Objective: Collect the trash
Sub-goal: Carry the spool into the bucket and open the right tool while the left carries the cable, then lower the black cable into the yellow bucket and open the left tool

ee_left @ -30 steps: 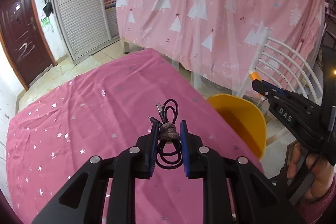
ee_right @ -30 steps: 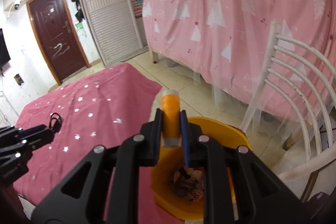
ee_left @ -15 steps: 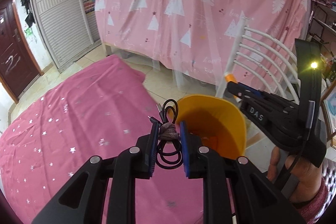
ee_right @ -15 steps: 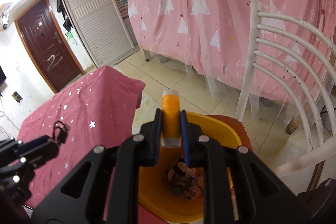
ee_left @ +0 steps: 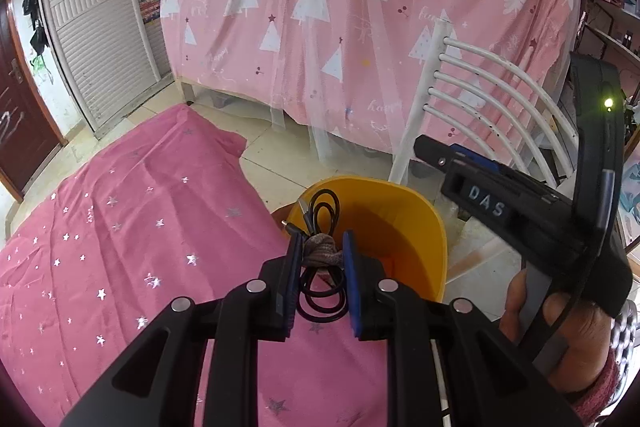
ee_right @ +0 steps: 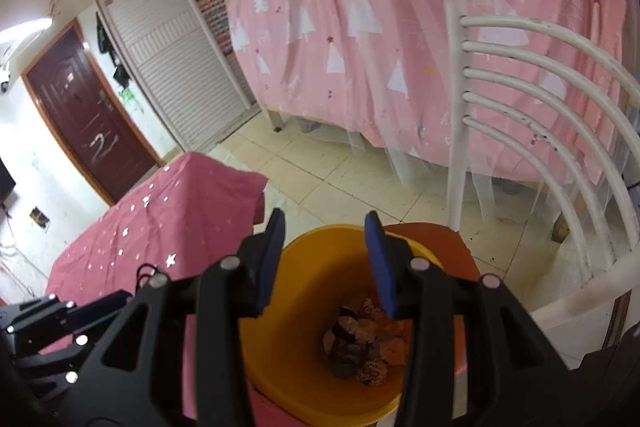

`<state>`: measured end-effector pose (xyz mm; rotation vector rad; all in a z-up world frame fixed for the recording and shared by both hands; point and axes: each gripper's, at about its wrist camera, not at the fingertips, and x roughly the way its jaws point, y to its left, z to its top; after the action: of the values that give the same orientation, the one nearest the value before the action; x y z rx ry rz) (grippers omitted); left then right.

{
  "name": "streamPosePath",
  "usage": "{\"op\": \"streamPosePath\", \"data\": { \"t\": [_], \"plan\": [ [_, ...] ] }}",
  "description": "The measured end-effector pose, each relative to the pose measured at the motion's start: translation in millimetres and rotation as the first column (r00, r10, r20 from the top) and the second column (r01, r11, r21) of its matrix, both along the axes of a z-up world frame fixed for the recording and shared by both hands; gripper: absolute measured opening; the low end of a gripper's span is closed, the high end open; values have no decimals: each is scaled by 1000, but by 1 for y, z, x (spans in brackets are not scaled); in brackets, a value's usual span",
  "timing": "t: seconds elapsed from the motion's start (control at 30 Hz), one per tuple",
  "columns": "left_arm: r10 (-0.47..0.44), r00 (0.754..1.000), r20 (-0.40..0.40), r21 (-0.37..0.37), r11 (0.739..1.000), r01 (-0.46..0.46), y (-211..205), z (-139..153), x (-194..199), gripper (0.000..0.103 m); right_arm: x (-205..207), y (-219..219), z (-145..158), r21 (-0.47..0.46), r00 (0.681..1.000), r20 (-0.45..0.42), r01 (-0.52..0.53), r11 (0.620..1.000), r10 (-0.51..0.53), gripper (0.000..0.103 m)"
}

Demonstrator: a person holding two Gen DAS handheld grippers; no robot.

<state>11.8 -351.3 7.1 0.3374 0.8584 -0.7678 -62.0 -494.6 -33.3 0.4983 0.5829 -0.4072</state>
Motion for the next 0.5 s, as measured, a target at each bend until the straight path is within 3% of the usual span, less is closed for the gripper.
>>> {"op": "streamPosePath", "data": {
  "t": [0.1, 0.4, 0.5],
  "plan": [
    [-14, 1000, -22, -19, 1000, 14, -7, -2, -2, 14, -5, -8, -1, 8, 1000, 1, 31, 999, -31, 48],
    [-49, 998, -44, -71, 996, 46, -24, -2, -8, 15, -16, -19, -2, 21, 998, 12, 65, 998, -65, 49],
    [-47, 998, -49, -73, 996, 44, -23, -3, -7, 33, -16, -19, -2, 21, 998, 12, 66, 998, -66, 49]
  ]
}}
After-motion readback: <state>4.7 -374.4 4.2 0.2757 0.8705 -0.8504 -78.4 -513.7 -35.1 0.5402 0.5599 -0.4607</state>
